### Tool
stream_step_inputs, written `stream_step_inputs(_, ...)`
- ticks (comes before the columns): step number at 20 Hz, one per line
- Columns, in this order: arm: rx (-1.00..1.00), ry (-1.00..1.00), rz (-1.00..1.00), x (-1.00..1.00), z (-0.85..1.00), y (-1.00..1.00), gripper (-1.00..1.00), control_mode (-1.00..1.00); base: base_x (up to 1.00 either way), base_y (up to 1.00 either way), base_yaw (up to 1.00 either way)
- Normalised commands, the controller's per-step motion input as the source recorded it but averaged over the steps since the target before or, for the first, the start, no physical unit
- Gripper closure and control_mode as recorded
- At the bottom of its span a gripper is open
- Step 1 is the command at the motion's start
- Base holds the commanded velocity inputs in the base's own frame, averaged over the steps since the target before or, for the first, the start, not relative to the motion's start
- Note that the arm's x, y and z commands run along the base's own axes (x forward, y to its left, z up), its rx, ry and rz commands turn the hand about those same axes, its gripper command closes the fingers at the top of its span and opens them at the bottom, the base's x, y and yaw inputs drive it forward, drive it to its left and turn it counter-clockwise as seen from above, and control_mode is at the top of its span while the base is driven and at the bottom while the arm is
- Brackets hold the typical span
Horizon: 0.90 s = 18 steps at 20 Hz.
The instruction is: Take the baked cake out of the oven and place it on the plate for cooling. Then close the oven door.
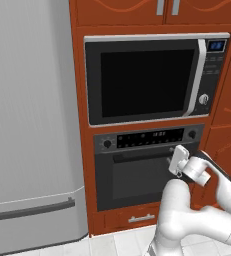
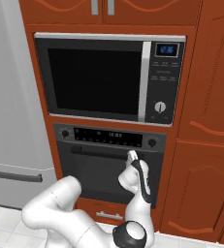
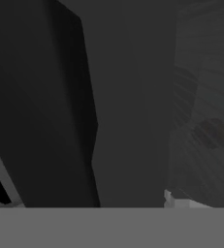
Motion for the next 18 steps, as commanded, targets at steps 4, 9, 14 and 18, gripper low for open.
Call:
stream_step_inputs(4, 0.0, 0.0, 0.0, 0.0, 0.0, 0.02, 1.0, -1.0, 0.0, 0.0, 0.0)
stream_step_inputs(9, 0.0, 0.0, 0.0, -0.01, 0.0, 0.0, 1.0, -1.0, 0.0, 0.0, 0.0)
stream_step_inputs(14, 0.0, 0.0, 0.0, -0.54, -0.01, -0.17, 1.0, -1.0, 0.0, 0.0, 0.0)
stream_step_inputs(18, 0.0, 0.0, 0.0, -0.73, -0.09, -0.34, 1.0, -1.0, 0.0, 0.0, 0.0)
